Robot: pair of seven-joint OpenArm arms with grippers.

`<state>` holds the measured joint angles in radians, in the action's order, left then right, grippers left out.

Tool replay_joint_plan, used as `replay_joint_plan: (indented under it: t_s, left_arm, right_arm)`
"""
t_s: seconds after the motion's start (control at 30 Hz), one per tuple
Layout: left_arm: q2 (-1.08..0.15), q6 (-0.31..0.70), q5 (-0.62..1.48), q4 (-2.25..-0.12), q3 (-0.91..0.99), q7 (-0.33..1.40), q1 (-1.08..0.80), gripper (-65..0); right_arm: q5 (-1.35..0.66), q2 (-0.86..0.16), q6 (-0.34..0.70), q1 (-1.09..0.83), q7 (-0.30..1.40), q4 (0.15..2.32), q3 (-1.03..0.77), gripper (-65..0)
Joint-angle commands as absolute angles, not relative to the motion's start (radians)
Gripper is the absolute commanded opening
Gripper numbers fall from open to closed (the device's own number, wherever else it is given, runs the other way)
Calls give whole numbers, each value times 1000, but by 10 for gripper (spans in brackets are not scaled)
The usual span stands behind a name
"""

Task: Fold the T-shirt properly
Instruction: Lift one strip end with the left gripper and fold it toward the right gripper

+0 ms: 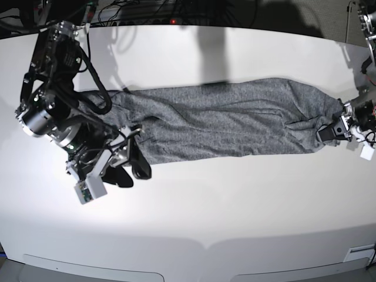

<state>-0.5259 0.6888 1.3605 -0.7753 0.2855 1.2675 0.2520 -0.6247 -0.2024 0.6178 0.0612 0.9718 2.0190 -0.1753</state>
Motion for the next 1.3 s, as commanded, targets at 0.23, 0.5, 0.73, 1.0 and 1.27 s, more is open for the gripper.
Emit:
replay_joint_plan:
  t_s: [0.23,0.5,0.73,1.0,1.27]
  left_arm:
    - [-477,698,1484,-820,289,1338,269,-650]
    - [-330,698,1484,-912,289,1365,263,-650]
    - [-211,698,1484,-919,289,1368,265,-650]
    - [-116,698,1482,-919,287,1365,266,-650]
    - [-30,698,1463,-919,287,1361,265,-650]
  right_arm:
    - [-625,-181,621,178,927,2038,-178,-384]
    - [-572,-63,621,230,921,2038,-177,-384]
    - [-572,-28,621,233,921,2038,-177,-384]
    - [-572,-28,620,232,924,2038,-177,-384]
    - [-572,-28,620,232,928,2038,-177,-384]
